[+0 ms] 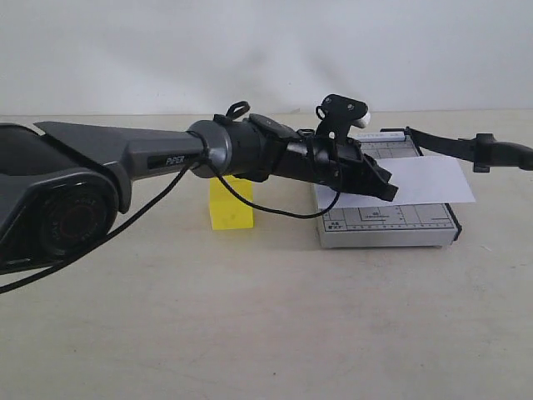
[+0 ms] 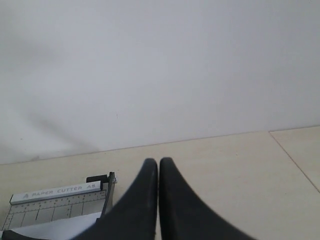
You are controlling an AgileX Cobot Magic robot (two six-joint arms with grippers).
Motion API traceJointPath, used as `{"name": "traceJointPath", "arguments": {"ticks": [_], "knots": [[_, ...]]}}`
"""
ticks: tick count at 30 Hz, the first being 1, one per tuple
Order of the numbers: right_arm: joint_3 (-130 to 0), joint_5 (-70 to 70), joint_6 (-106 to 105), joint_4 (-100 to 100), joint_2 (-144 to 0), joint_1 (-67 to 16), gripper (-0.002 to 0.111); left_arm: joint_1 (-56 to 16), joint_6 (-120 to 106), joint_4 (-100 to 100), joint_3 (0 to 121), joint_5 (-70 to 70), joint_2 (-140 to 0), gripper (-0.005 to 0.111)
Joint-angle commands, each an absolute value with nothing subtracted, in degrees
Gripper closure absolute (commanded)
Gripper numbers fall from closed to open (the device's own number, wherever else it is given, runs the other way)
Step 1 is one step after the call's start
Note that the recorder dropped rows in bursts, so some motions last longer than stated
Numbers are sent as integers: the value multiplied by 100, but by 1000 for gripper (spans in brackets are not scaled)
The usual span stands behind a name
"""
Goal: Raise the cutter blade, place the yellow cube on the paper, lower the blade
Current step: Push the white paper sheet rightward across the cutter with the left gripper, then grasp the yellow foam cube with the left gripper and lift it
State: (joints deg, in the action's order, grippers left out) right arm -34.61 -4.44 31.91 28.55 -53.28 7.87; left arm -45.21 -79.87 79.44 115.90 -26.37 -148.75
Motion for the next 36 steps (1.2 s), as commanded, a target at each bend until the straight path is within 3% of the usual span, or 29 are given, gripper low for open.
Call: {"name": "traceJointPath", "arguments": {"ticks": [1,19,26,32,36], "knots": [[-3495,-464,3163,2897,-5255,806,107,-4557,-7928,7812,11604,-2640,-14985,102],[-3469,-188,3173,2897,-5255,806,107,-4500,-7949,8295,11297,-1265,-13422,102],[-3469,-96,3095,2897,-5265,806,107,-4511,-7831,8400,8831,1446,-11853,102],[-3469,-83,3095,2897,-5265,806,107,-4511,-5156,6336,6031,2097,-9740,102],[-3469,-43,3095,2897,-5265,806,107,-4511,-4411,6177,5065,2524,-8939,102]]}}
